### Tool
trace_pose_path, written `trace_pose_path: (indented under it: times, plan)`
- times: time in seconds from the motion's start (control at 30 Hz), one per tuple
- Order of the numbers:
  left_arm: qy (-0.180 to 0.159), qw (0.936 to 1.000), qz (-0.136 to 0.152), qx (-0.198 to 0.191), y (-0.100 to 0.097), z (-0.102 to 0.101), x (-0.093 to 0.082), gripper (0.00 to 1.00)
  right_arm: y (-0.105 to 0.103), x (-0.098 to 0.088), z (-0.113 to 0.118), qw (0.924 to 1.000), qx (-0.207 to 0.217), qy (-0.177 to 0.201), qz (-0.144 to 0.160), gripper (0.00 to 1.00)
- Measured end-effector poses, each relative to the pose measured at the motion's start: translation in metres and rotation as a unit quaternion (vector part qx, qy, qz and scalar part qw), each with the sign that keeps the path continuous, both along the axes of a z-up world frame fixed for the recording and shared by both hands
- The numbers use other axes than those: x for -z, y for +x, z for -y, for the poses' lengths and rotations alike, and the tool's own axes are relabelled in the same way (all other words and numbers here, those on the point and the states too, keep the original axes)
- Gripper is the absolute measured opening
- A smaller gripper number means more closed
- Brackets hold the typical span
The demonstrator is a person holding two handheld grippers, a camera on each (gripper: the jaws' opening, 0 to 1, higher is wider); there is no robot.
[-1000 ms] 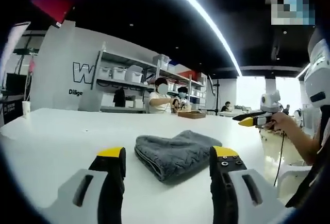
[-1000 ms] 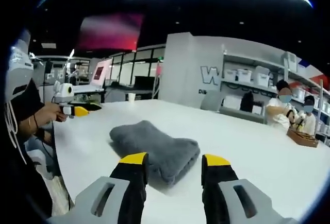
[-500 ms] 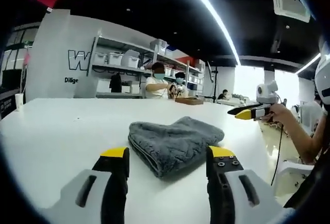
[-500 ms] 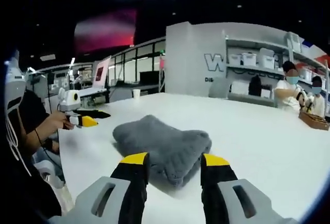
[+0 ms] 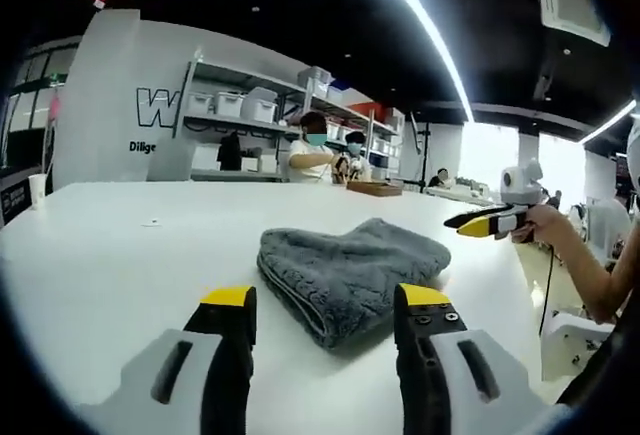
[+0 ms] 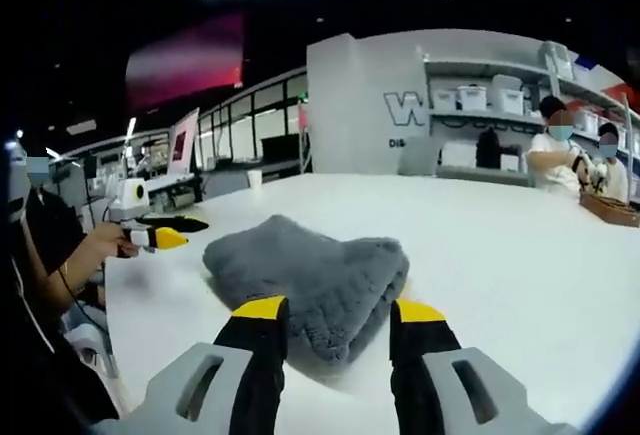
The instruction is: Open the folded towel by lifting each exposed corner and separating the folded layers until the towel lies flat within the target outline without major curled edges
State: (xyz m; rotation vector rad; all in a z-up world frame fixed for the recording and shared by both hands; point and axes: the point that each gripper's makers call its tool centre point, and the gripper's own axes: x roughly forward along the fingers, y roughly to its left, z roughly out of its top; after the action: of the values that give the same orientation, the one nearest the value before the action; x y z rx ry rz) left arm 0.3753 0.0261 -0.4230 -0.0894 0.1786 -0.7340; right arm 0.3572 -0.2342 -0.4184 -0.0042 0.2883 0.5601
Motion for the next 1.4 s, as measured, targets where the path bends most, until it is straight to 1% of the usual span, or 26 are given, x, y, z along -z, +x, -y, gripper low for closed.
trace_pose_path:
  times: [0.13,0.23,0.27,0.3,0.4,0.47,0.67,0.8,0.93,0.97,1.0,1.03,1.13,1.23,1.4]
  plan:
    - [-0.016,0.9998,-0.012,0.001,0.005,0.005,0.003,0.53,0.005,0.004,-0.002,1.0000,0.001,-0.001,-0.002,0.37]
    - [-0.023,0.9997,-0.007,-0.001,0.008,0.008,0.002,0.47,0.012,0.004,-0.003,1.0000,0.008,0.005,0.001,0.38]
    - [-0.028,0.9996,-0.008,-0.004,0.010,0.008,0.002,0.46,0.013,0.004,-0.003,1.0000,0.008,0.005,0.001,0.38]
    - [-0.036,0.9993,-0.011,-0.006,0.011,0.009,0.001,0.47,0.014,0.005,-0.003,0.9999,0.009,0.004,0.000,0.37]
    - [-0.042,0.9990,-0.014,-0.010,0.015,0.010,0.003,0.49,0.018,0.007,-0.004,1.0000,0.008,-0.002,-0.002,0.37]
    - [-0.042,0.9988,-0.012,-0.020,0.019,0.009,0.005,0.51,0.019,0.009,-0.006,1.0000,0.006,-0.003,-0.004,0.37]
    - [-0.054,0.9978,-0.029,-0.023,0.026,0.013,0.014,0.50,0.022,0.020,-0.010,0.9999,0.003,-0.005,-0.016,0.37]
    - [-0.051,0.9978,-0.034,-0.024,0.028,0.017,0.022,0.46,0.023,0.029,-0.011,0.9997,0.003,-0.011,-0.023,0.37]
    - [-0.047,0.9978,-0.037,-0.029,0.030,0.019,0.026,0.48,0.024,0.037,-0.011,0.9994,0.004,-0.010,-0.032,0.36]
    - [-0.039,0.9981,-0.037,-0.031,0.030,0.019,0.028,0.48,0.024,0.039,-0.011,0.9994,0.004,-0.011,-0.034,0.36]
    - [-0.006,0.9990,-0.030,-0.031,0.030,0.018,0.033,0.50,0.024,0.040,-0.011,0.9993,0.004,-0.013,-0.035,0.36]
    - [0.003,0.9991,-0.030,-0.030,0.029,0.018,0.035,0.52,0.024,0.042,-0.011,0.9992,0.003,-0.014,-0.036,0.36]
    - [-0.007,0.9985,-0.045,-0.030,0.027,0.020,0.037,0.54,0.023,0.046,-0.013,0.9989,0.000,-0.029,-0.037,0.35]
    - [-0.012,0.9981,-0.052,-0.030,0.026,0.020,0.037,0.54,0.023,0.048,-0.014,0.9988,-0.002,-0.028,-0.040,0.33]
    - [-0.009,0.9979,-0.060,-0.023,0.024,0.026,0.041,0.52,0.022,0.051,-0.017,0.9988,-0.009,-0.024,-0.043,0.29]
